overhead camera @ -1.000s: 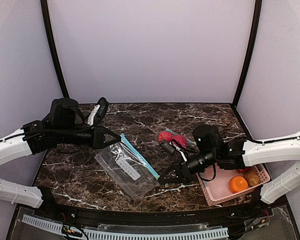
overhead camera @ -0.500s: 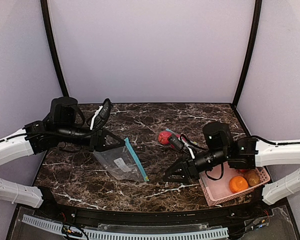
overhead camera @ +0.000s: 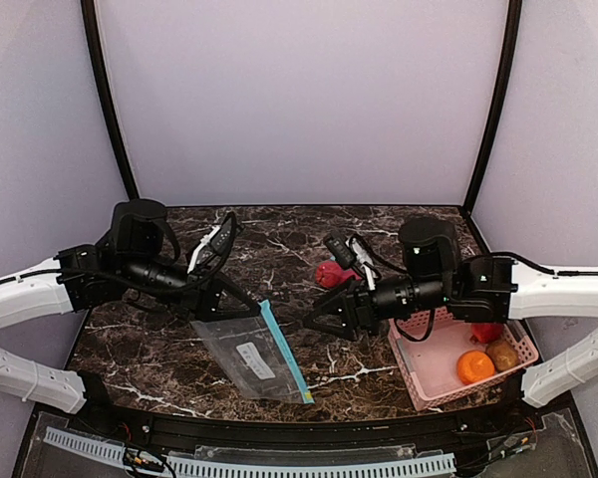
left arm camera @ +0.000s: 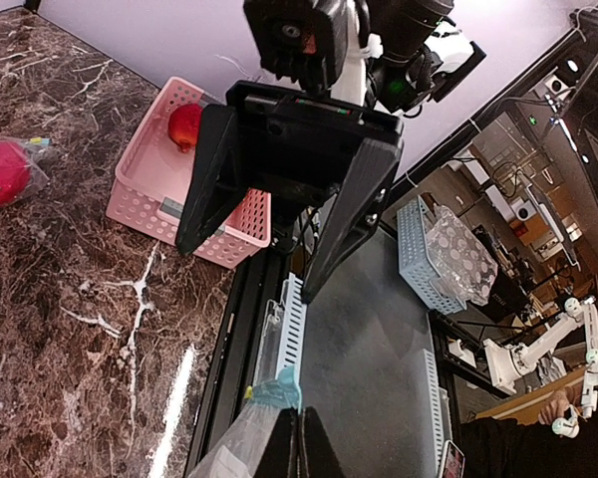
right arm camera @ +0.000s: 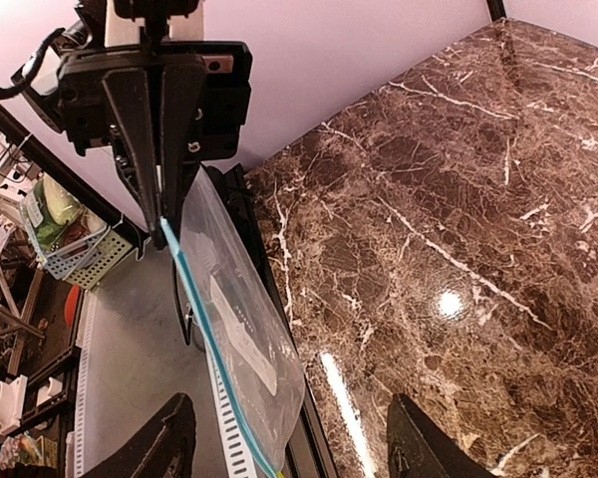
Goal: Place the food in the zip-top bag and seal the zipper
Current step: Unzip the zipper from the zipper food storage bag, then pass from the left arm to the right
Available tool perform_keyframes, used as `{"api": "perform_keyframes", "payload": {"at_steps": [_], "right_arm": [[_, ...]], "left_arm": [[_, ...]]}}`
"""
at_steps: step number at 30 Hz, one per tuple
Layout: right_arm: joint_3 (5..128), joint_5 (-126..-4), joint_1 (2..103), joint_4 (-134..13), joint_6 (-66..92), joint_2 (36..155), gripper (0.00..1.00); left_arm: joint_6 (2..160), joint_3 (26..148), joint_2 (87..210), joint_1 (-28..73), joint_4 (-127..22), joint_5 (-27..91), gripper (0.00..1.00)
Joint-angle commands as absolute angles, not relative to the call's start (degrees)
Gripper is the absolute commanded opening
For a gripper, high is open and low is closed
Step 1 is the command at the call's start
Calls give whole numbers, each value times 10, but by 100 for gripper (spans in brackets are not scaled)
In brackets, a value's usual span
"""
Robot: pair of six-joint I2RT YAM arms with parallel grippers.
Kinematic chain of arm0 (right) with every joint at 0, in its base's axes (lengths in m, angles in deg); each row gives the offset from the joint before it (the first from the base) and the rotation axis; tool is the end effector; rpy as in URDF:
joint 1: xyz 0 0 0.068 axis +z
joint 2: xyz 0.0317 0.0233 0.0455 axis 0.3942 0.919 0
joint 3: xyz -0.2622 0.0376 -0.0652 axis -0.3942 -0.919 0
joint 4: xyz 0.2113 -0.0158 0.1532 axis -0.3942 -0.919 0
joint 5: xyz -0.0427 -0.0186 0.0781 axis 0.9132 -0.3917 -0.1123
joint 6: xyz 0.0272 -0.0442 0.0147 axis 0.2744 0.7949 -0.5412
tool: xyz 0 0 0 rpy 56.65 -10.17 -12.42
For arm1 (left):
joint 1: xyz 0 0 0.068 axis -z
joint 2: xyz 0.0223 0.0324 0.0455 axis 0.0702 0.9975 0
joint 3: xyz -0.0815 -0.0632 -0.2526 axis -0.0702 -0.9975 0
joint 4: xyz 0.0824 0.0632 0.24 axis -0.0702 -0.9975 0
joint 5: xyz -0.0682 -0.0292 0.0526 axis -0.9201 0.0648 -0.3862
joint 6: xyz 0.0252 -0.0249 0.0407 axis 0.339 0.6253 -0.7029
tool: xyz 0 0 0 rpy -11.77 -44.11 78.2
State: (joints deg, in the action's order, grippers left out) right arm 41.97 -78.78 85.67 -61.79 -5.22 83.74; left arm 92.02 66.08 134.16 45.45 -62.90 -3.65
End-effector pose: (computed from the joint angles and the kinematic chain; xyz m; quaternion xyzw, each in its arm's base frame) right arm 0.1176 0.2538 0.3047 -0.3608 0.7271 0.5011 0.3000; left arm 0.1363 -0.1974 0.3309 0.3856 0.6812 -0.5661 0.2586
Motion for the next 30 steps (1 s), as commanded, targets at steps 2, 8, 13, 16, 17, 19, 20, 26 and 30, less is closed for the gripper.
{"api": "perform_keyframes", "payload": {"at_steps": [2, 8, 13, 16, 17, 19, 20, 26, 30], "right_arm": [[441, -773, 882, -626, -34, 887, 61], [433, -782, 889, -603, -38, 910, 57], [431, -795, 889, -601, -36, 918, 55], [430, -809, 890, -591, -36, 921, 54], [429, -814, 890, -587, -36, 922, 54], [428, -819, 891, -585, -36, 924, 54], [428, -821, 892, -583, -36, 924, 54], [428, -845, 893, -569, -35, 928, 54], [431, -848, 895, -573, -34, 936, 53]], "left_arm": [[911, 660, 1343, 466, -611, -44, 1], [911, 662, 1342, 470, -609, -42, 1], [912, 661, 1340, 470, -609, -40, 1], [912, 661, 1339, 471, -609, -38, 1], [912, 661, 1338, 471, -609, -37, 1], [912, 660, 1336, 471, -609, -37, 1], [911, 660, 1336, 471, -609, -36, 1], [912, 659, 1335, 471, -610, -34, 1], [912, 659, 1334, 471, -609, -32, 1]]}}
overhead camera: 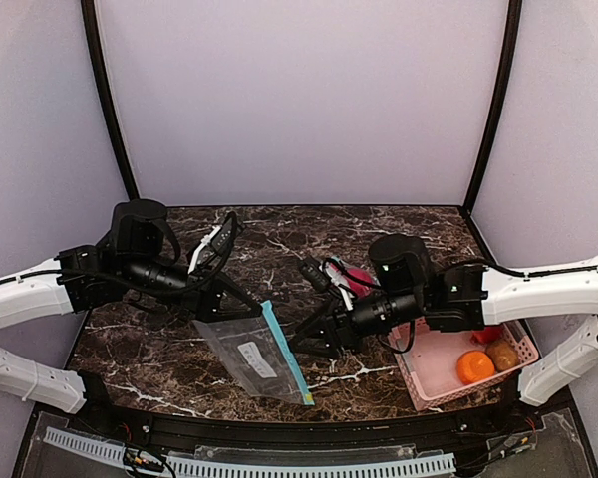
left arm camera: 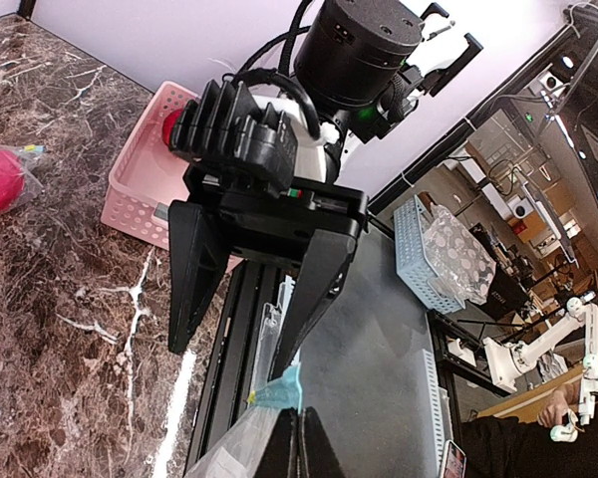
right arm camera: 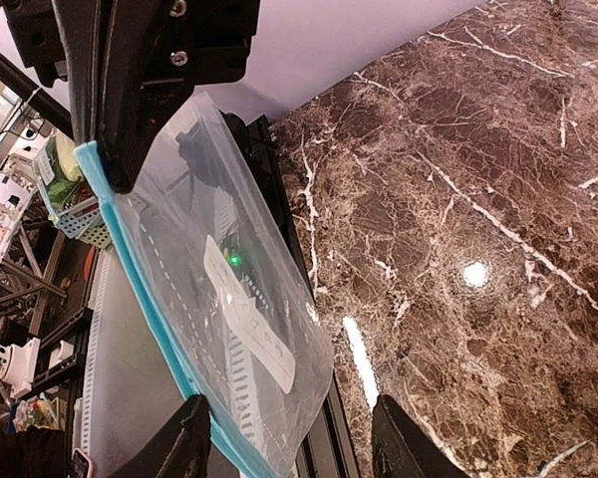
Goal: Place the food in the zip-top bag and seal the zipper
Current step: Pass from the left arm to the right
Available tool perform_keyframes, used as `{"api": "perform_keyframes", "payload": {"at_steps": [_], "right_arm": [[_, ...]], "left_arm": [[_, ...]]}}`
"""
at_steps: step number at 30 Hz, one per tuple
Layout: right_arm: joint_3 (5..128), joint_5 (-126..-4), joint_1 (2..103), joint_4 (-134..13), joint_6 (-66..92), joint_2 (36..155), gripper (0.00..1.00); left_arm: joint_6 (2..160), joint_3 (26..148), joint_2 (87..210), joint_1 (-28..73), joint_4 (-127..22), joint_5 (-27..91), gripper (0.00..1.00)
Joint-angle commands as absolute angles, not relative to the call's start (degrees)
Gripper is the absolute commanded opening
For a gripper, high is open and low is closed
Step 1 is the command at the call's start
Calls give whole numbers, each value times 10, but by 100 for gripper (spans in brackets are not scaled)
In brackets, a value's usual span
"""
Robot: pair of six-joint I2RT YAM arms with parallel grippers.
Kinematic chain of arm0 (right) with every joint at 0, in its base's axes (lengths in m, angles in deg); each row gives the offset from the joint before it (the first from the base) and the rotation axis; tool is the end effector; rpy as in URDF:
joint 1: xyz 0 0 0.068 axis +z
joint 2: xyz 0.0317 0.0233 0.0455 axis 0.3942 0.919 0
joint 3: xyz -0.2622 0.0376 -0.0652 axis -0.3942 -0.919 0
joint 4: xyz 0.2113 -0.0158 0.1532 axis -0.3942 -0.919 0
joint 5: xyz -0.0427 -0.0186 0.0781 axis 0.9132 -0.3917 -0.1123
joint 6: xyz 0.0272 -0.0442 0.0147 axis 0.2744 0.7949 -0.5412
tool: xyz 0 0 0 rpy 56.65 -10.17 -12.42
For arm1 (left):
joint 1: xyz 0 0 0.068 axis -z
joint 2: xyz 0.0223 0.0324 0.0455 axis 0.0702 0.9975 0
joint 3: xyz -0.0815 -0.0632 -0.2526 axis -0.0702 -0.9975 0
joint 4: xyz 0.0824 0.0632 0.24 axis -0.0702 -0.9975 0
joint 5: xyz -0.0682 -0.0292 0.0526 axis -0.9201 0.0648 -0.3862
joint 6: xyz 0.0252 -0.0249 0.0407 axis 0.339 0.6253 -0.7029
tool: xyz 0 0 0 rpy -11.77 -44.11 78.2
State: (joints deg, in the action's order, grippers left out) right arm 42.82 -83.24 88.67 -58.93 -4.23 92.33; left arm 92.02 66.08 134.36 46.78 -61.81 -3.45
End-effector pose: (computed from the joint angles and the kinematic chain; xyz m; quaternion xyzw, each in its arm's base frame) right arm 0.1137 0.2867 0.2742 -0.4046 0.7246 0.5048 0.2376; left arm 0.1326 -0.2016 0.3319 0.3940 0.6727 -0.5703 0.2588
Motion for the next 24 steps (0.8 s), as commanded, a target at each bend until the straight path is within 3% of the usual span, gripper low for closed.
{"api": "perform_keyframes", "payload": {"at_steps": [1, 18, 24], "right_arm": [[431, -847, 895, -573, -34, 937, 53], [444, -877, 905, -534, -43, 968, 45], [459, -888, 912, -512, -49, 991, 37]], "left_arm": [[912, 659, 1334, 471, -609, -32, 1], [916, 658, 1324, 471, -608, -29, 1], [918, 655, 1316, 472, -608, -27, 1]]}}
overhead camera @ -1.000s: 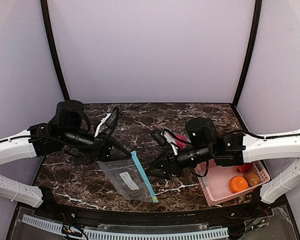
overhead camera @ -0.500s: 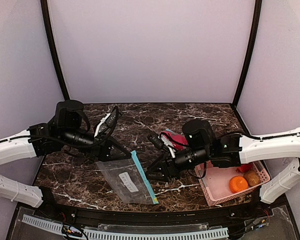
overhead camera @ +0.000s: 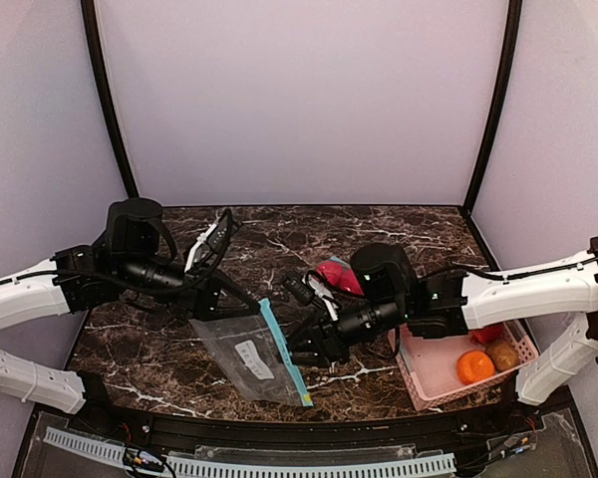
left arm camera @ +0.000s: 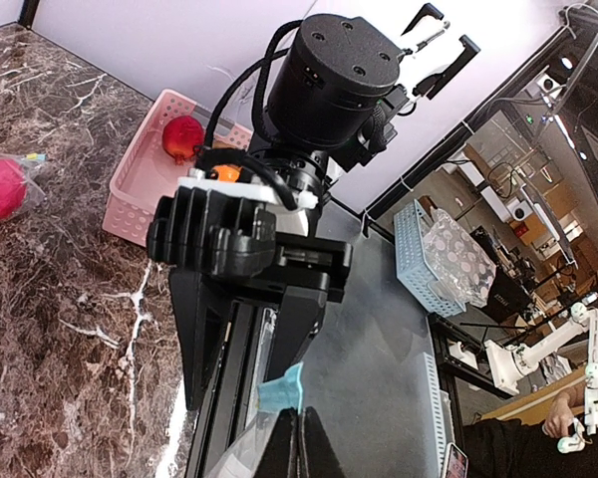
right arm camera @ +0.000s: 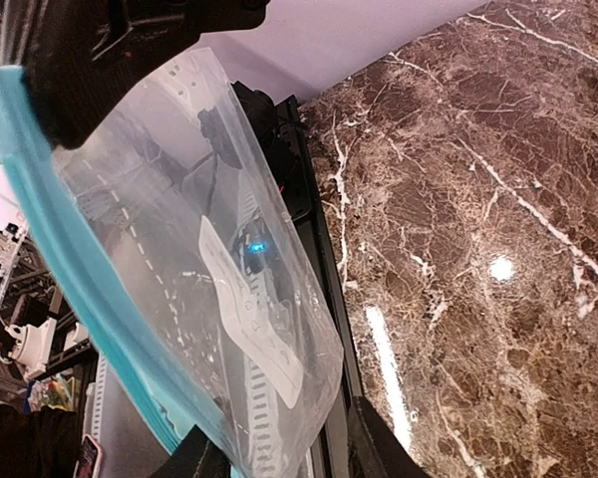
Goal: Place the food in the zip-top bag and seal the zipper
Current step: Pass from the left arm to the right
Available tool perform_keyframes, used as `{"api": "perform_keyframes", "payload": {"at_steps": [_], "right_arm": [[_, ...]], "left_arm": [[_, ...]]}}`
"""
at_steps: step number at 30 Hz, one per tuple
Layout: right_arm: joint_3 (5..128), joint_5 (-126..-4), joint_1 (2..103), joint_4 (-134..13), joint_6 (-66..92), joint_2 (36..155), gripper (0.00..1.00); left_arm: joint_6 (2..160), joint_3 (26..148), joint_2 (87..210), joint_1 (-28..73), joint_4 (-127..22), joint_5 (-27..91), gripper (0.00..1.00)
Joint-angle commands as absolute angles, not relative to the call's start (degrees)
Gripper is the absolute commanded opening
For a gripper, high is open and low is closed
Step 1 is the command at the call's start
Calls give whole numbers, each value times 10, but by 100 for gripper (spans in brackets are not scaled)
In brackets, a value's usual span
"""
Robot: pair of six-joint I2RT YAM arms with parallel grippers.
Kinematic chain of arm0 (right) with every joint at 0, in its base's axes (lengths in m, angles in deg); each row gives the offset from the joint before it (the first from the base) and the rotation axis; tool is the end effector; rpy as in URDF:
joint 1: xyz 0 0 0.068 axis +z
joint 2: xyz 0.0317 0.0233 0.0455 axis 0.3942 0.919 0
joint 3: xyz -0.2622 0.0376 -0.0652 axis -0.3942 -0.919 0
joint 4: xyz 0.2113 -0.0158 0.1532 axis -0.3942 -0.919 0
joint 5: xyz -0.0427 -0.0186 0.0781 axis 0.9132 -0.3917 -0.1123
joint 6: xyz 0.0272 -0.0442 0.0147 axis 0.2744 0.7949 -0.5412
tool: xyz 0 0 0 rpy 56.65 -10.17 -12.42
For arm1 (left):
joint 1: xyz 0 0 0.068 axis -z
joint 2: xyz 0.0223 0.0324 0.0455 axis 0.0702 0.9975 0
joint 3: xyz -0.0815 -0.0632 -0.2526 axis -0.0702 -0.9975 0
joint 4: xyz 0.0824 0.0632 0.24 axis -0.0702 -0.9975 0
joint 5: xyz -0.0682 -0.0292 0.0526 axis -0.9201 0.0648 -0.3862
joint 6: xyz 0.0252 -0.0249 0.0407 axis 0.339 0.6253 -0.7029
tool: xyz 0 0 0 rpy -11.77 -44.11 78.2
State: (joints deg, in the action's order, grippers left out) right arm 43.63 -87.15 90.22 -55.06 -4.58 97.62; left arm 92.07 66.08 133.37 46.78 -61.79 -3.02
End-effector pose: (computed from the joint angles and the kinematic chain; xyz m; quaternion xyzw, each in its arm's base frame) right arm 0.1108 0.3067 0.2585 -0.4261 0.7103 0.5223 0.2026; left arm 0.1305 -0.1987 0.3356 0.3933 0.6691 -0.5711 0.2673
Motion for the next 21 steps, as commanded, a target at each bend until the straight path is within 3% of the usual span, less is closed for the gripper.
{"api": "perform_keyframes", "payload": {"at_steps": [1, 7, 11, 18, 20, 21], "right_arm": [[462, -891, 914, -509, -50, 995, 34], [483, -900, 922, -487, -57, 1024, 19], [487, -898, 924, -475, -62, 1031, 1], [483, -832, 923, -513, -59, 1013, 0], [479, -806, 923, -533, -60, 1006, 0], [478, -789, 922, -545, -60, 1001, 0]], "left_arm": [[918, 655, 1314, 472, -608, -26, 1], [920, 649, 1308, 473, -606, -21, 1], [918, 647, 1307, 475, -606, -17, 1], [910, 649, 1304, 474, -617, 20, 2], [902, 652, 1301, 474, -627, 48, 14], [896, 657, 1297, 474, -640, 61, 29]]}}
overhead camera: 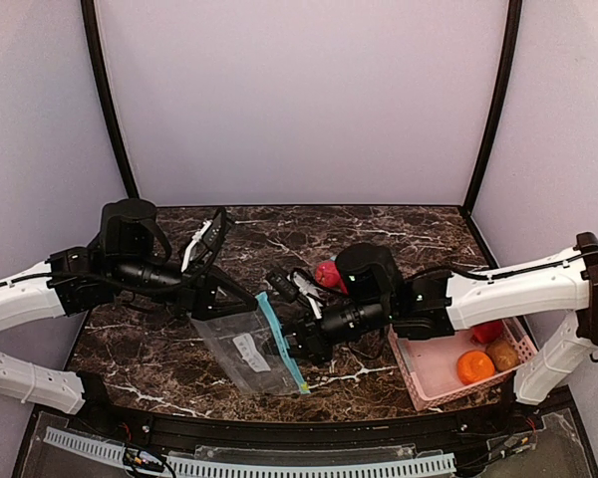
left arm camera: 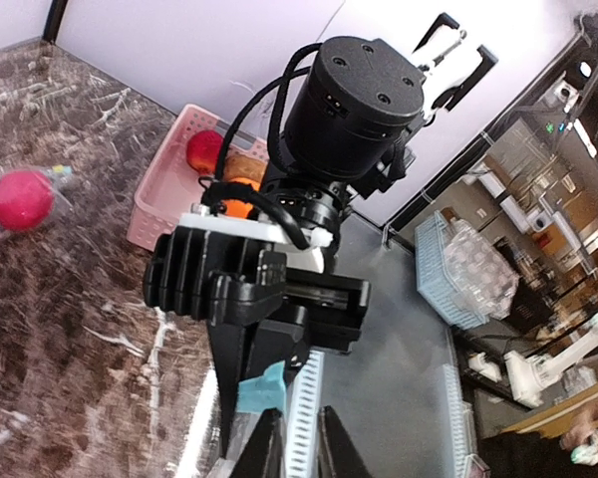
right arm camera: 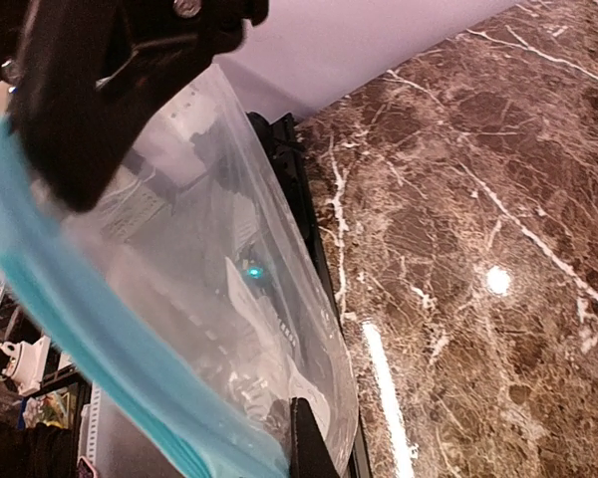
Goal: Place the food in the zip-top bag and seal the zipper
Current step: Pass from the left arm to the right, then open the zipper food storage bag.
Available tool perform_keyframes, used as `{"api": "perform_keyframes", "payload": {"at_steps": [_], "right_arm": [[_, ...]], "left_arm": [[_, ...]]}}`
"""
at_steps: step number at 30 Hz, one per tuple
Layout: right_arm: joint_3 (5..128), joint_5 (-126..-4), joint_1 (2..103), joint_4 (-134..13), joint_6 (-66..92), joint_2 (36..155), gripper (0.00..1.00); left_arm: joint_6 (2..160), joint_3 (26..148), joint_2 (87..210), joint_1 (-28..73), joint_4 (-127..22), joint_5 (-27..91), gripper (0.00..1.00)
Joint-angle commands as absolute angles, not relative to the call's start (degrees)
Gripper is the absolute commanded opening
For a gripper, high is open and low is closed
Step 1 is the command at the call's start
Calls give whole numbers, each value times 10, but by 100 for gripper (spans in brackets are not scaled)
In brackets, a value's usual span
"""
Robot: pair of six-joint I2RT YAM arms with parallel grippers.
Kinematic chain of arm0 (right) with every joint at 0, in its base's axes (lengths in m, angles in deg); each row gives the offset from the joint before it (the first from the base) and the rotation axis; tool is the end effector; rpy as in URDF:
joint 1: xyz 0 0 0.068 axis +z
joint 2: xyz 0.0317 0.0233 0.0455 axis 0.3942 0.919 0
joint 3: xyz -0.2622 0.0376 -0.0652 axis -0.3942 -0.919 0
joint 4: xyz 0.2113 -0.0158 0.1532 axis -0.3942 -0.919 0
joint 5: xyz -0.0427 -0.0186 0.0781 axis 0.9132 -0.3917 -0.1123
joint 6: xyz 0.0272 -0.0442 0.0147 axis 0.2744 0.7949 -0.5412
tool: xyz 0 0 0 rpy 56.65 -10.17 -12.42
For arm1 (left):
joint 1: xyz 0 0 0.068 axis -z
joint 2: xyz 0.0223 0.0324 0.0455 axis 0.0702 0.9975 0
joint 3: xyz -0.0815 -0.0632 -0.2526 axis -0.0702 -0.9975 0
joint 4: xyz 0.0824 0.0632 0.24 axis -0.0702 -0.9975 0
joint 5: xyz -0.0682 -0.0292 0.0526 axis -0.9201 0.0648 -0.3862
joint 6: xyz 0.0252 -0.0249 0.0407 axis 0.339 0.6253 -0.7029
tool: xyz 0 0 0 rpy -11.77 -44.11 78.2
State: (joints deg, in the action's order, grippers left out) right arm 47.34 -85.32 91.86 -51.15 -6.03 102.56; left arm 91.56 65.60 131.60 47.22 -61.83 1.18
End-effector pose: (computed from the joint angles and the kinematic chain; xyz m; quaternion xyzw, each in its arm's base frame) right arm 0.1115 0.3314 0.2592 -0.4208 0.7026 0.5322 0.2147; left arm 0.1271 -0.1943 0.3388 0.3828 0.6742 -0.5568 0.2982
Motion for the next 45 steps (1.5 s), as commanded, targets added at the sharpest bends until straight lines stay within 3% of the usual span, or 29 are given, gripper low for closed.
{"api": "perform_keyframes", "payload": {"at_steps": [1, 2, 4, 6, 8, 17, 32, 45], "right_arm": [[475, -773, 921, -557, -63, 996, 0], [471, -757, 919, -569, -64, 989, 0], [463, -722, 913, -594, -69, 975, 0], [462, -681, 910, -633, -73, 959, 0], [466, -639, 906, -672, -78, 949, 0], [514, -489, 902, -783, -119, 961, 0], [573, -482, 904, -791, -139, 1022, 0], [573, -498, 905, -781, -135, 1030, 0]], "left_arm": [[891, 660, 1295, 474, -648, 96, 37], [882, 666, 1287, 474, -667, 118, 52], [873, 674, 1272, 474, -695, 196, 68], [870, 678, 1255, 474, -720, 272, 77], [872, 682, 1246, 473, -737, 326, 79], [993, 651, 1287, 480, -666, 322, 79], [1131, 631, 1395, 545, -501, 390, 80], [1138, 673, 1474, 547, -522, 397, 82]]}}
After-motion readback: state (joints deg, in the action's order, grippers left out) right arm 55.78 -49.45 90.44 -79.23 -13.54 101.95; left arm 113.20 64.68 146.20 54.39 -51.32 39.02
